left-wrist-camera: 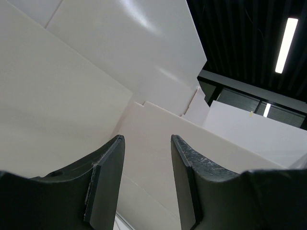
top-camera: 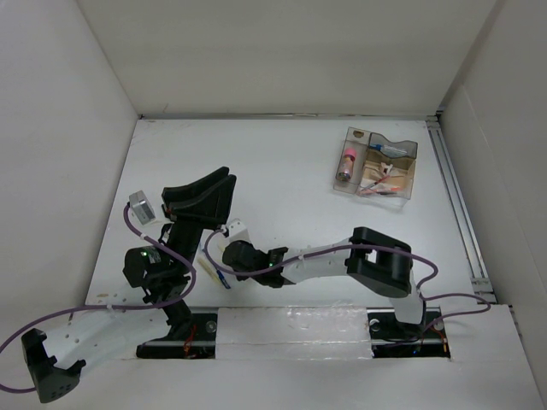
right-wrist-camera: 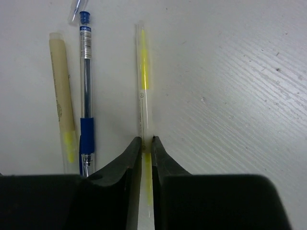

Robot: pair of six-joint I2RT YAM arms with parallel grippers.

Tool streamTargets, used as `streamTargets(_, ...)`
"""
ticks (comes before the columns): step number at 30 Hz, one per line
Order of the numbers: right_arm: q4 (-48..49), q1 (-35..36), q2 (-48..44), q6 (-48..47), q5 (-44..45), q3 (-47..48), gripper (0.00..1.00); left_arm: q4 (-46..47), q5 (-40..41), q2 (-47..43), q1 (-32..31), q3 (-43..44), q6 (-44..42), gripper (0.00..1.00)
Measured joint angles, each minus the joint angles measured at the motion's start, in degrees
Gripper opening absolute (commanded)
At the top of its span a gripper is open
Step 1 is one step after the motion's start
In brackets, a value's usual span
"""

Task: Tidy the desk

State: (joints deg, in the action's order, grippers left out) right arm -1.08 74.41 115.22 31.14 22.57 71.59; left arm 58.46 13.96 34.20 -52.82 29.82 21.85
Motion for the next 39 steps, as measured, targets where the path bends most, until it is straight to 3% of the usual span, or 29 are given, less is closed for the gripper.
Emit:
streamTargets(5, 0.70, -0.02, -0.76, 0.98, 1.68, -1.53, 0.00, 0.00, 0.02, 0.04, 0.00, 0.00, 0.02, 0.39)
streamTargets(15, 0.22, -2.82, -11.06, 3.63, 3.85, -12.85, 0.00, 0.04, -0.07, 1.53, 0.00, 0.00, 0.04, 0.39)
streamTargets(22, 3.65, -13.53, -23.78, 6.60, 2.84, -19.21, 0.00, 0.11, -0.22, 2.40, 0.00, 0.00, 0.09, 0.39)
streamTargets(25, 6.21, -19.91, -30.05, 11.47, 3.04, -21.84, 0.00, 0.13, -0.37, 2.95, 0.00, 0.00, 0.28, 0.39)
streamTargets(31, 11.54, -41.07, -41.79, 25.49, 5.09, -30.23, 0.00, 0.26, -0.46, 3.26, 0.00, 0.00, 0.50, 0.39)
streamTargets(39, 15.67, -61.05, -46.21, 42.49, 1.27, -37.38, 0.00, 0.96, -0.63, 3.69, 0.00, 0.00, 0.87, 0.39)
